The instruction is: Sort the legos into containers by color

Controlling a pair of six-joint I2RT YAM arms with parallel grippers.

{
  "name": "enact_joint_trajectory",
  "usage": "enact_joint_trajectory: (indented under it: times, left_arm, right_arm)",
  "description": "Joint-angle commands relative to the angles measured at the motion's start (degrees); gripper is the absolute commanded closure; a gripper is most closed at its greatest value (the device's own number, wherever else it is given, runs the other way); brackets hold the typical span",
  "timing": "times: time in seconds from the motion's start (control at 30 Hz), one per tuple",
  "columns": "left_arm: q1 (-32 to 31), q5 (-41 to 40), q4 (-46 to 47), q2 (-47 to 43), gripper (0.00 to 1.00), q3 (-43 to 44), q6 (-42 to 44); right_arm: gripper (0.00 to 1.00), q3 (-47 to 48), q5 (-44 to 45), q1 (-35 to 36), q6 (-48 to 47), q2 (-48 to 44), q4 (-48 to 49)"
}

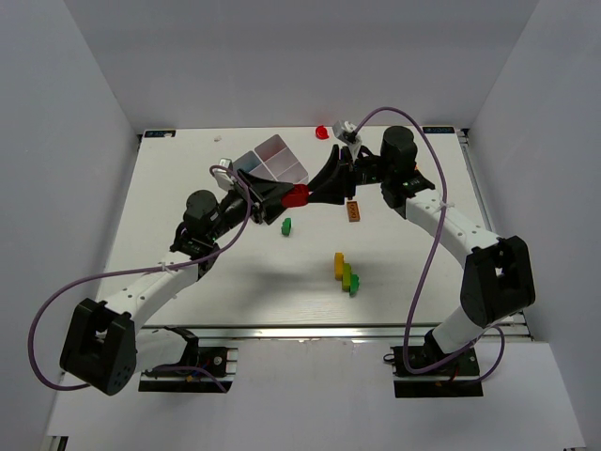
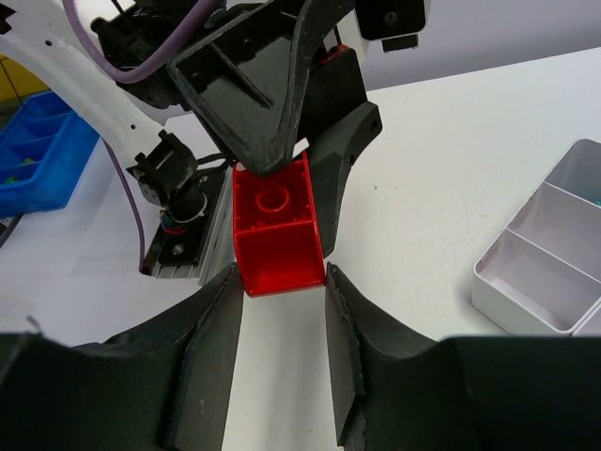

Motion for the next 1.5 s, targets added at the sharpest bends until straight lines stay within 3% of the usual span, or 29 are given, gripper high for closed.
enact_joint_trajectory:
  times: [0.0,0.07,0.3,0.4,0.6,0.67,0.8,1.17,1.37,1.47]
  left_arm:
    - [0.1,-1.2,-1.6,-1.5,0.27,-0.1,1.6]
    - [0.3,-1.7,-2.9,-2.1,0.15,0.2,2.4]
    - [0.8,-2.1,-4.1,-2.7,0.1,1.0,3.1]
    - [1.7,-3.2,-6.6,-3.8,0.02,1.5,4.6]
    - [8.0,-10.9,-27.6,-9.6,0.02,10.6,16.7]
    - [10.0,-12.5,-33.5,-11.1,0.02,12.9,18.6]
    - [13.9,-11.5,-36.3,-13.9,0.02,12.2,20.6]
    - [14.5,-10.5,-32.7,-17.3,0.02,2.7,19.8]
    - [15.6,-10.1,-32.1,-15.5,0.02,0.6,20.8]
    - [16.9,-9.5,-31.5,-14.4,0.02,-0.3,20.8]
  right_arm:
    - [0.85,0.8,-1.3,0.3,1.1,-2.1,2.7]
    - [0.86,0.6,-1.3,0.3,1.1,-2.2,2.6]
    - [0.88,0.3,-1.3,0.3,1.0,-2.2,2.3]
    - [0.88,1.2,-0.4,0.2,-2.4,-2.3,-2.1]
    - [0.89,5.6,12.4,-0.6,-18.7,-2.0,-19.8]
    - [0.93,6.9,21.9,-1.1,-20.9,-1.3,-22.3]
    - [0.95,15.4,32.4,-3.6,-21.8,5.3,-25.1]
    - [1.0,39.5,51.9,-4.9,-33.4,29.7,-29.8]
    - [1.0,55.4,58.1,-5.1,-36.9,43.1,-27.2]
    - [1.0,58.5,61.3,-5.3,-37.4,47.8,-21.7]
